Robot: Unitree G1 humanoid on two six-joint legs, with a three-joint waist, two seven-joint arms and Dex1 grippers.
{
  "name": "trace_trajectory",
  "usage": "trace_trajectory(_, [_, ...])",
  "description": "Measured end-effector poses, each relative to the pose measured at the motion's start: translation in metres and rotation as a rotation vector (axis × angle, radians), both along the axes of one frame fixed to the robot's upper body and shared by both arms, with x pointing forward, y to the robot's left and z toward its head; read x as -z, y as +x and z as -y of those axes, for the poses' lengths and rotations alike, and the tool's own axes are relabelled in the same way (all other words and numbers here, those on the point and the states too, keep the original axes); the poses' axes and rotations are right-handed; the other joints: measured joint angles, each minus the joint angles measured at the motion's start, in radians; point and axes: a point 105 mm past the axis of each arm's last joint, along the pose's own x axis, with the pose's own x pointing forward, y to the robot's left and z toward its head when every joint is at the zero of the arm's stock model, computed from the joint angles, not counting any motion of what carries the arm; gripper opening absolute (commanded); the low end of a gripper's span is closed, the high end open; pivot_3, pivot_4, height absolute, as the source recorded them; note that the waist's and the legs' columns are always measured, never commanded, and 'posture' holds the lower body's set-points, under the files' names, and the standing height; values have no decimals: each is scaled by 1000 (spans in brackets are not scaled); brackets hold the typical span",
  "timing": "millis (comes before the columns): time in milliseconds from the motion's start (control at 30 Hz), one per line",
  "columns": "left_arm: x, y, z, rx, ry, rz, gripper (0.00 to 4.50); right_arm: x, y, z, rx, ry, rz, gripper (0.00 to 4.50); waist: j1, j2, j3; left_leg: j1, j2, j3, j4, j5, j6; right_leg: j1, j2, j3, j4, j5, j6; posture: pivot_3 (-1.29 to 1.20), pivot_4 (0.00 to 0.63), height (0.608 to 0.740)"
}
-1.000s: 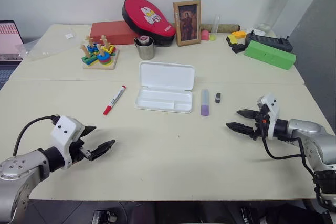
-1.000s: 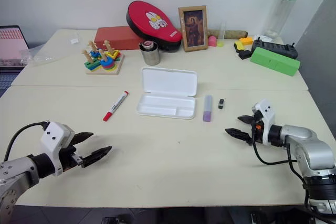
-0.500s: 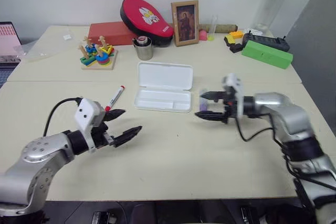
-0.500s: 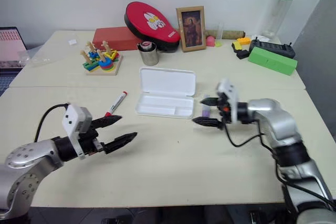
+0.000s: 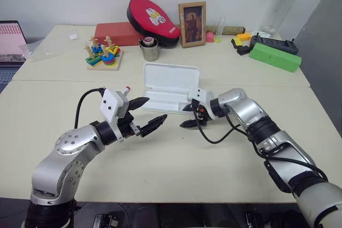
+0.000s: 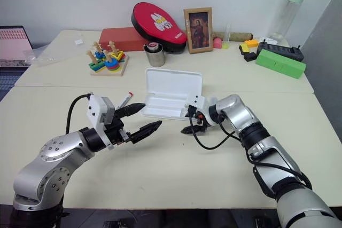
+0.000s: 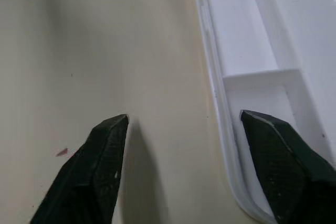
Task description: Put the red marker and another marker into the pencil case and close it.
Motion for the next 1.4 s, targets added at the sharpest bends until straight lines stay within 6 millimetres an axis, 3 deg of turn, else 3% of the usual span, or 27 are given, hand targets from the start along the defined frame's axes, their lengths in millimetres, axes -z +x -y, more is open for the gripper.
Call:
trace_trajectory(367, [-8, 4, 3, 9, -41, 21, 4500, 0, 6, -1, 28, 13, 29, 42, 0, 0, 0, 0, 0, -1, 1, 0, 0, 0, 0, -1, 3, 0, 0, 0, 150, 740])
trace_trajectory(667, [-7, 5, 1, -3, -46, 16, 4500, -4, 4, -1, 10, 43, 42, 5, 0, 0, 0, 0, 0, -1, 1, 0, 0, 0, 0, -1, 4, 0, 0, 0, 150, 740])
trace_trajectory(900, [6, -13, -17, -35, 25, -47, 4500, -3, -40, -2, -180, 77, 35, 5, 0, 1, 1, 0, 0, -2, 0, 0, 0, -1, 0, -1, 4, 0, -1, 0, 150, 740])
trace_trajectory(1033, [17, -29, -22, -37, 48, -106, 4500, 12, -65, 0, -222, 50, 0, 5, 0, 2, 1, 1, 0, -2, 1, 0, 0, 0, 0, -1, 5, -1, 0, 0, 150, 740])
trace_trajectory(1233, [17, -35, -26, -63, 34, -120, 4500, 18, -71, -4, -196, 37, 3, 5, 0, 1, 1, 1, 0, -1, 1, 0, 0, 0, 0, 0, 5, -3, 3, 0, 150, 740])
trace_trajectory(1400, [15, -28, -47, -170, 18, -117, 4500, 18, -67, -7, -154, 38, 14, 1101, -1, 1, 1, 2, 0, -1, 1, 0, 0, 0, 1, 0, 5, -3, 3, 0, 150, 740])
